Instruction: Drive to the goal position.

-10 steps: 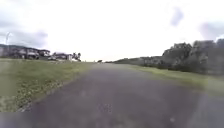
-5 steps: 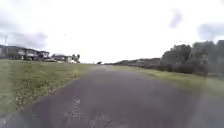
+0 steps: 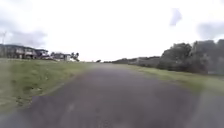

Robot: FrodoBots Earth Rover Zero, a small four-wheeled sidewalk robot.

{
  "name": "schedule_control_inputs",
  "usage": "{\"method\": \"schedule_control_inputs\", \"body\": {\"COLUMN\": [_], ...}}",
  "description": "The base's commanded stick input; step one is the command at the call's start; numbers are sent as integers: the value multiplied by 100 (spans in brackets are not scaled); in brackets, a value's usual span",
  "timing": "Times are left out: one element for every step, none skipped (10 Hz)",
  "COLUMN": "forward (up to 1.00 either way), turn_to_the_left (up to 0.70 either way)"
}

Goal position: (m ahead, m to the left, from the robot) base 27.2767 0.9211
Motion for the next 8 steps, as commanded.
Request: {"method": "schedule_control_inputs", "body": {"forward": [70, 70, 70, 70, 70, 70, 70, 70], "turn_to_the_left": [2, 2, 2, 2, 2, 2, 2, 2]}}
